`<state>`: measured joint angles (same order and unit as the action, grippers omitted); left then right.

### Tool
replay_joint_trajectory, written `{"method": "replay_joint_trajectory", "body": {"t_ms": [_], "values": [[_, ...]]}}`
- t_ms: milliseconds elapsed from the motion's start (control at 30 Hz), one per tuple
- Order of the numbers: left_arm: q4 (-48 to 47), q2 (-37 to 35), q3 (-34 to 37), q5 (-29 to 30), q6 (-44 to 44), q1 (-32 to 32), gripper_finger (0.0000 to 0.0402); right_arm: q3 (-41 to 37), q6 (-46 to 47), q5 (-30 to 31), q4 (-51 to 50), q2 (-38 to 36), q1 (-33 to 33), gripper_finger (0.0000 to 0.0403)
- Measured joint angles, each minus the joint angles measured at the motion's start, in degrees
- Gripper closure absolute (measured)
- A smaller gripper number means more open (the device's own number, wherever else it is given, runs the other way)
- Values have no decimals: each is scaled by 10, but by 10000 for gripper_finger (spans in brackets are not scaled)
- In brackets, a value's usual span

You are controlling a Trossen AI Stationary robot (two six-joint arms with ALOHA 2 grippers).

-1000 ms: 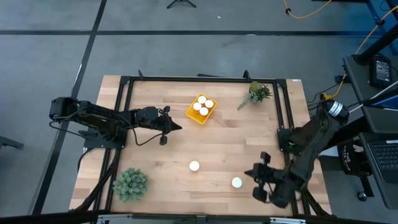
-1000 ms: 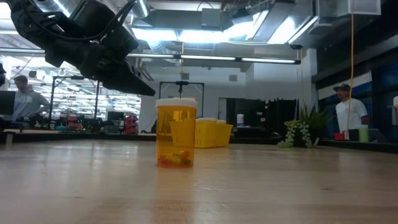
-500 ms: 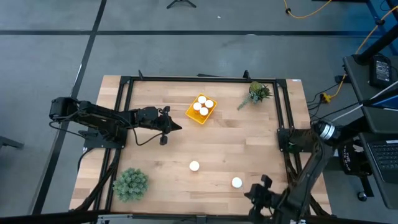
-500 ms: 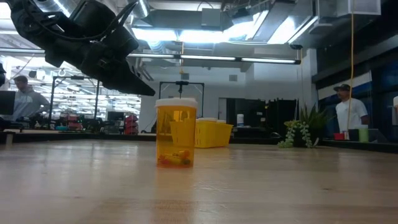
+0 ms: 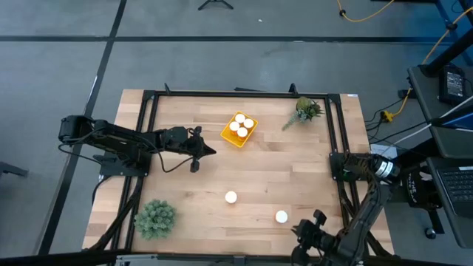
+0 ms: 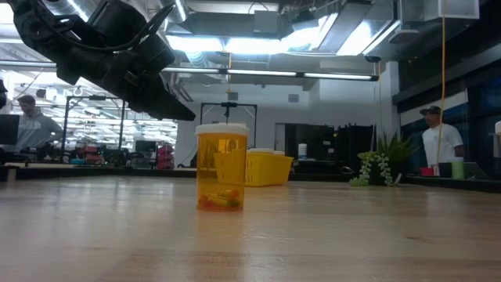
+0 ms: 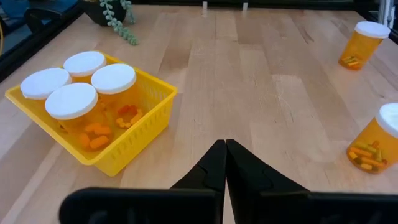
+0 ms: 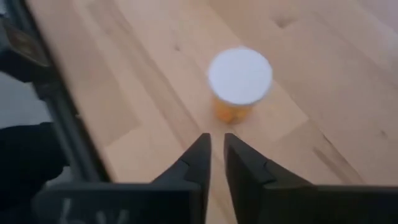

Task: Pick and place pill bottles into a basket
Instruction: Put the bottom pill bottle into the bin

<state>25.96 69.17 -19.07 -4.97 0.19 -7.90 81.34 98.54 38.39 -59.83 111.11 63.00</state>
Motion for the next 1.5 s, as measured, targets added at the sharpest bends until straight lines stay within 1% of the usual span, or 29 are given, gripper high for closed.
{"method": "replay_joint_trajectory", "body": {"t_ms": [167,467,633,733,867,900,1033,1267,1400,1500], "values": [[0,0,0,0,-1,0,399,-29,30,-1,1,0,0,298],[0,0,0,0,-1,0,395,-30,32,-6,5,0,0,194],[0,0,0,0,-4,0,400,-30,20,-5,5,0,-1,143],[0,0,0,0,-5,0,397,-30,-4,10,5,0,-2,121],[0,0,0,0,-5,0,395,-30,-14,71,5,0,-2,110],[0,0,0,0,-5,0,396,-30,-14,75,5,0,-2,109],[-2,0,0,0,-5,0,400,-39,-13,79,14,3,-3,108],[-4,0,0,0,-4,0,392,-105,-13,83,119,4,-18,108],[-5,0,0,0,-4,0,393,-134,-14,82,151,4,-29,108],[-5,0,0,0,-5,0,398,-150,-31,85,176,4,-36,108]]}}
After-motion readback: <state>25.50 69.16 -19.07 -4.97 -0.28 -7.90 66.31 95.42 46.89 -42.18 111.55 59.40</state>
